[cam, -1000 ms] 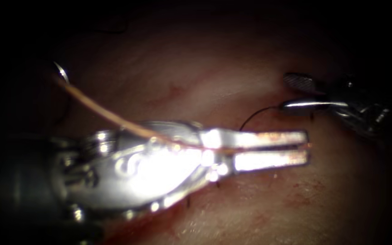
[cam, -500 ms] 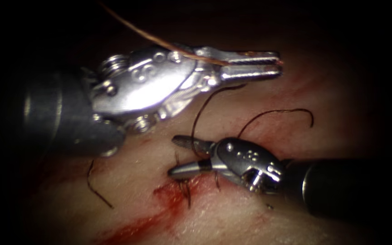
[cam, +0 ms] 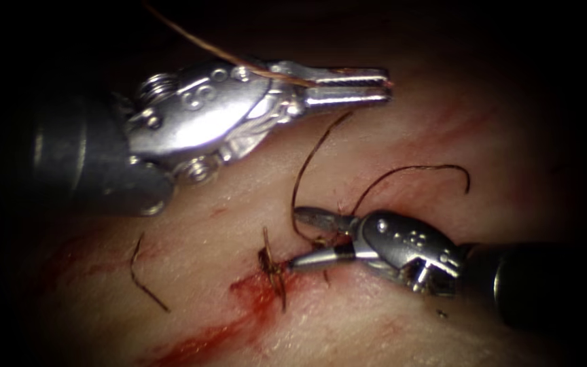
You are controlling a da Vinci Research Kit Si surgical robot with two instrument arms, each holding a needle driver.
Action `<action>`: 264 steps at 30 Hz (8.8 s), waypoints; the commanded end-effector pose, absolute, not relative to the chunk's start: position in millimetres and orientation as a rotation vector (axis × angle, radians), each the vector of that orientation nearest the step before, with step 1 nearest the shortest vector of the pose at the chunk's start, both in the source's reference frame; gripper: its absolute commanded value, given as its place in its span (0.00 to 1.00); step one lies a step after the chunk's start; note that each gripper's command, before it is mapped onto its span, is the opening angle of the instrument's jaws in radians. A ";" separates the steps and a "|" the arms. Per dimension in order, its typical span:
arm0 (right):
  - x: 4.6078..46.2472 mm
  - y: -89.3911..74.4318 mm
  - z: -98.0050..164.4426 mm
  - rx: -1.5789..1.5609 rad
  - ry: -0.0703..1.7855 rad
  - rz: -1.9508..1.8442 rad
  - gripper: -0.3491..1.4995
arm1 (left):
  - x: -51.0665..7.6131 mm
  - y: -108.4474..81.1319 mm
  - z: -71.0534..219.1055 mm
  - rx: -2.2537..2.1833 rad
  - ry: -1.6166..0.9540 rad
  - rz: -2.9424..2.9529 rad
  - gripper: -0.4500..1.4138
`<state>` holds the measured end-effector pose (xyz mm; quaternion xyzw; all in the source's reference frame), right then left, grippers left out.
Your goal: Wound Closure
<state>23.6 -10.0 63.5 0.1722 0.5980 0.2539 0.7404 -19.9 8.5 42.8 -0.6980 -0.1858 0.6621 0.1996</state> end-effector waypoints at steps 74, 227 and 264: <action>20.2 -12.9 62.8 0.316 1.603 0.795 0.89 | -23.1 1.8 70.9 -1.797 -0.679 1.914 0.00; 20.8 -22.4 56.7 0.280 0.898 -0.886 0.00 | -17.0 17.9 77.5 -1.575 -0.519 1.973 0.00; 23.0 -26.2 56.7 0.362 1.015 -0.840 0.00 | -17.0 24.3 81.8 -1.420 -0.258 2.138 0.00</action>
